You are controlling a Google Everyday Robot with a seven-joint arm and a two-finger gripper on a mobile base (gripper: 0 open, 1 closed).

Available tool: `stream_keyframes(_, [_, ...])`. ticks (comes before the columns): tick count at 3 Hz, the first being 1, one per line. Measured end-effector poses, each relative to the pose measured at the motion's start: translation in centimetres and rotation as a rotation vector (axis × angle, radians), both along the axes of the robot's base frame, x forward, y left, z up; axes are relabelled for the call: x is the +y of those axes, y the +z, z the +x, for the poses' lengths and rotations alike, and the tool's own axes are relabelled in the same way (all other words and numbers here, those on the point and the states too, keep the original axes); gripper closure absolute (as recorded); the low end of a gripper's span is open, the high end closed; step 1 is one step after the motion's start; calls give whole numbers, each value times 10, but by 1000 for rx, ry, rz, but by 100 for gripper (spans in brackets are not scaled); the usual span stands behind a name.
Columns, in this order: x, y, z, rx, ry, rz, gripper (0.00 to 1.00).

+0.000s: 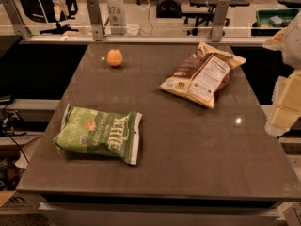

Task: Pick brown chip bag

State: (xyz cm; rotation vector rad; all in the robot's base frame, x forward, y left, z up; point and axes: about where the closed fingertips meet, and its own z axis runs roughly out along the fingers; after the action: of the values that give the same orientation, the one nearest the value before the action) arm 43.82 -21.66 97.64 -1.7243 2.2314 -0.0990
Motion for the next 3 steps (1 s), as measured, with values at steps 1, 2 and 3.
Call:
stream_keyframes(1, [0,0,0,0,0,0,0])
stream_keyframes(2, [2,3,4,-4,-18,-6,0])
stream_keyframes(3, [5,3,27,-14,-73,-1,0])
